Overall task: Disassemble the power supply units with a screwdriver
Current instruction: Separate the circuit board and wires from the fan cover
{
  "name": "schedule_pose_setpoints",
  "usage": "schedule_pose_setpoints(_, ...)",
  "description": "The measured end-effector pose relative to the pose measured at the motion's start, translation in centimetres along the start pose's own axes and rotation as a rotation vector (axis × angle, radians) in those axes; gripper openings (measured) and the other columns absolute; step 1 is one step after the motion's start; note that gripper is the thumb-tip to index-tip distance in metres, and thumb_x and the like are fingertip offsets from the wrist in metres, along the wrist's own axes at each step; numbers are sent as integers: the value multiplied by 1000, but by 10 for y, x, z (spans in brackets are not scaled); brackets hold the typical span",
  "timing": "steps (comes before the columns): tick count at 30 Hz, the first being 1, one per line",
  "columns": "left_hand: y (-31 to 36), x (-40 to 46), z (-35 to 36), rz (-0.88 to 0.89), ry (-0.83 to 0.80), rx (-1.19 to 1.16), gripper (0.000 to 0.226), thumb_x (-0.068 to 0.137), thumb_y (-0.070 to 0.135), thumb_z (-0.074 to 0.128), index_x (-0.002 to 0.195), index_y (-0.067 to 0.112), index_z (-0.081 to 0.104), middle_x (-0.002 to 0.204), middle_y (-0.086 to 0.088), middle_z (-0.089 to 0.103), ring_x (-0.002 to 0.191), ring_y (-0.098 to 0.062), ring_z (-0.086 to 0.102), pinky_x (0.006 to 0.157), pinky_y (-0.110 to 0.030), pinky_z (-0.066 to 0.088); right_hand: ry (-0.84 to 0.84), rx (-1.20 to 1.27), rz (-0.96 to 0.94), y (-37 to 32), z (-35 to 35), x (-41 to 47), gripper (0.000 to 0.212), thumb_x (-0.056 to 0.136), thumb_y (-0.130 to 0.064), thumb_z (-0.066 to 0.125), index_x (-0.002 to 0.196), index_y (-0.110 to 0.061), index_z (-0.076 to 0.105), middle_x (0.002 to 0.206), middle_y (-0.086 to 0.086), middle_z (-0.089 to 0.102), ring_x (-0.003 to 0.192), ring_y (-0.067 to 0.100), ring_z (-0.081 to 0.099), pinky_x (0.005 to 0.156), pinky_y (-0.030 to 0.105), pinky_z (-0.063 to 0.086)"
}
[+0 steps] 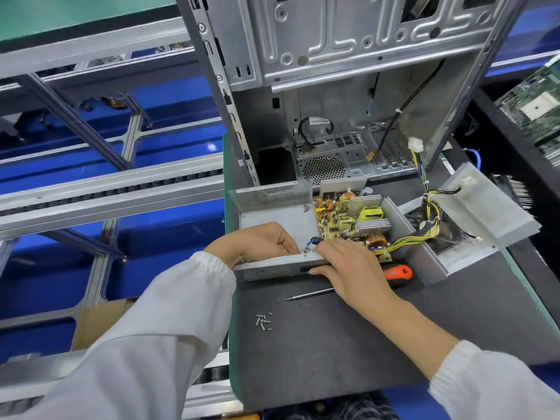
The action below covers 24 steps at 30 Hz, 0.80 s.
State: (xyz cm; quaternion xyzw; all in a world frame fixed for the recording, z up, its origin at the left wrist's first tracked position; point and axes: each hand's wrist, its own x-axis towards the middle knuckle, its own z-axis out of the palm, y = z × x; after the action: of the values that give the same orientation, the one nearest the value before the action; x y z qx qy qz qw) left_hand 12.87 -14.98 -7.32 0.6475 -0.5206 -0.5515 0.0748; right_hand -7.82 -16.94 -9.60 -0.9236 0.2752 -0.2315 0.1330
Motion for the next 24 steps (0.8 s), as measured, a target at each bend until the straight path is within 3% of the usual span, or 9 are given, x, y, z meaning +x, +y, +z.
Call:
schedule_pose_setpoints(6,6,-1,-2,8,-22,86,23,90,-1,58,102,6,75,84,4,71,69,0,58,70,-16,48,-24,-3,18,-5,0,-1,35,67,-15,86,93,-5,65,80,8,64,71,26,62,59,33,53)
schedule_pose_setpoints(9,8,-7,-4,7,-17,135,17,91,6,62,98,2,76,74,3,68,59,0,55,62,-16,45,-36,-18,-2,2,-8,-20,51,76,-20,79,120,-4,60,99,9,62,90,23,57,80,32,48)
schedule_pose_setpoints(12,21,-14,-15,31,48,243,35,92,29,66,92,-5,72,53,8,52,46,-3,38,48,-15,30,-58,-86,44,14,-26,-50,62,79,-23,76,135,-7,52,96,3,62,86,18,55,82,28,39)
schedule_pose_setpoints(14,40,-15,-19,111,235,372,36,90,38,66,94,4,76,60,9,62,51,0,46,49,-14,33,-41,-91,69,23,-38,-65,52,84,-23,72,132,-7,56,97,2,64,86,18,57,82,27,39)
schedule_pose_setpoints(16,65,-14,-14,200,440,399,38,90,44,64,85,9,76,55,7,55,46,-1,40,48,-19,32,40,-149,46,32,-55,-77,34,92,-30,60,117,-7,66,99,4,65,90,18,54,83,27,40)
schedule_pose_setpoints(19,104,-13,13,304,507,446,40,85,58,62,78,20,72,47,10,45,45,-3,41,48,-23,32,180,-193,206,54,-87,-94,41,87,-40,58,102,-3,66,100,12,62,96,25,54,88,34,43)
schedule_pose_setpoints(20,115,-11,25,316,483,497,43,82,63,62,81,21,72,51,11,47,53,-6,47,51,-24,34,160,-217,267,63,-98,-98,49,84,-47,63,102,-2,65,102,13,62,98,28,57,89,38,45)
schedule_pose_setpoints(22,131,0,50,300,463,628,52,77,71,61,90,21,69,66,10,56,72,-15,55,59,-28,40,-48,-246,357,82,-113,-103,67,74,-61,61,107,-4,63,107,10,63,102,31,60,92,41,46)
schedule_pose_setpoints(24,141,14,72,289,477,735,55,75,73,60,93,21,67,84,2,66,89,-21,61,64,-31,45,-245,-258,417,93,-119,-101,73,72,-72,50,115,-14,60,113,0,62,109,23,56,100,33,36)
